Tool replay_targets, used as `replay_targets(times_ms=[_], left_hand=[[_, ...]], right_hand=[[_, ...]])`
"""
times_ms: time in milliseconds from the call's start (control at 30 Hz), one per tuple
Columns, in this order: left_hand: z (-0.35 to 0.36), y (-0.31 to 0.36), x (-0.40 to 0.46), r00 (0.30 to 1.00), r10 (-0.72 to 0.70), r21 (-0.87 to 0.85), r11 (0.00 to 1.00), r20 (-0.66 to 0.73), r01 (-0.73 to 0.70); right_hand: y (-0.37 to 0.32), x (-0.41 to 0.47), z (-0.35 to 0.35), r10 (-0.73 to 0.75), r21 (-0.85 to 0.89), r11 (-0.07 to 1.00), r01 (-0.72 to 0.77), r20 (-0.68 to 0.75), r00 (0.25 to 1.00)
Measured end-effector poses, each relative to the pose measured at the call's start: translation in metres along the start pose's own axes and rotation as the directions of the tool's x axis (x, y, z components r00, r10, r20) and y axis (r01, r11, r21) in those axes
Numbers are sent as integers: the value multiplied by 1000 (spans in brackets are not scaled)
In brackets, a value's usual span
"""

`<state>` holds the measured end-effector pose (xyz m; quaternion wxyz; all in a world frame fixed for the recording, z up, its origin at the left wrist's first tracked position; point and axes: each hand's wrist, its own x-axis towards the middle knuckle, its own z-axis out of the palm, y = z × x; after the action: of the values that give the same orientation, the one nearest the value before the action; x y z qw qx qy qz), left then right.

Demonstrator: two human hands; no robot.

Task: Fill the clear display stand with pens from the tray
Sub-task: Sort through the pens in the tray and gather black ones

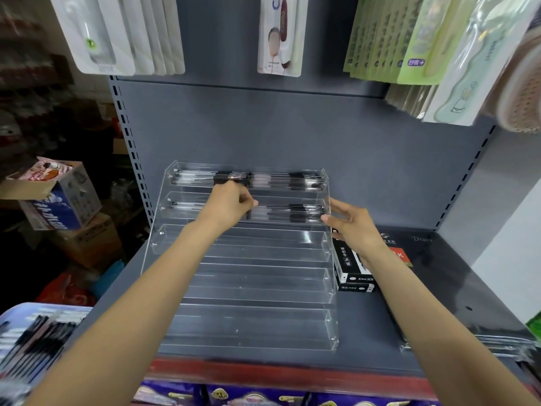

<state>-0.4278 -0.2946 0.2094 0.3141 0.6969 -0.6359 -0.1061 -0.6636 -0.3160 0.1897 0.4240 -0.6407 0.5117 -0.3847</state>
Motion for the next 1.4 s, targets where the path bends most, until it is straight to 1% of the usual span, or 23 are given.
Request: replay_targets(times_ms=[67,133,200,267,333,433,500,633,733,833,900,1000,1067,1167,1233,1300,1400], left_hand=[[1,-1,-2,1000,-2,12,1000,-10,2],[2,-1,-3,1000,2,9,1000,-22,-1],[1,-2,-6,997,27,-2,1000,-74,-27],[-1,-1,-12,984,77,-3,997,-160,-79],[-4,-1,-24,968,125,-30,990,-217,-135],[-14,-8,-53,951,175,-55,979,-257,-195],[-25,-22,-78,944,168,-49,981,-283,-189],[-59,-79,-133,945,69,-53,994,-320,-91],[-85,-141,-177,948,-55,-85,996,-314,29],[-110,-209,-226,943,-194,-105,980,-269,171],[-126,-254,-258,935,-256,-96,966,-245,239],[-145,-313,-304,916,-344,-95,939,-205,331],[-153,-345,-330,904,-391,-98,920,-172,379],[-153,-386,-361,894,-447,-69,893,-37,444],[-145,-409,-373,898,-437,-2,899,59,438],[-136,-425,-382,904,-396,61,918,164,391],[-121,-440,-390,926,-266,148,961,270,233]], right_hand=[[-2,0,1,-10,-46,999,10,-14,1000],[-5,-3,4,-54,-151,988,43,-75,996],[-9,-8,11,-188,-335,934,124,-166,968],[-16,-18,21,-348,-443,865,235,-191,918],[-26,-28,34,-418,-441,840,315,-159,894],[-39,-47,65,-414,-362,859,361,-78,907],[-46,-60,93,-404,-322,868,379,-11,915],[-62,-93,166,-387,-256,880,401,103,916],[-71,-123,234,-369,-208,890,405,191,910],[-74,-158,307,-336,-188,899,395,282,899],[-73,-180,354,-283,-192,911,366,355,891],[-63,-205,417,-181,-241,917,317,457,871],[-52,-218,453,-78,-287,923,256,511,856],[-27,-234,495,24,-354,913,205,546,837],[-8,-239,514,95,-441,877,189,545,833],[12,-243,526,148,-508,844,173,530,835],[30,-243,534,184,-552,820,150,504,844]])
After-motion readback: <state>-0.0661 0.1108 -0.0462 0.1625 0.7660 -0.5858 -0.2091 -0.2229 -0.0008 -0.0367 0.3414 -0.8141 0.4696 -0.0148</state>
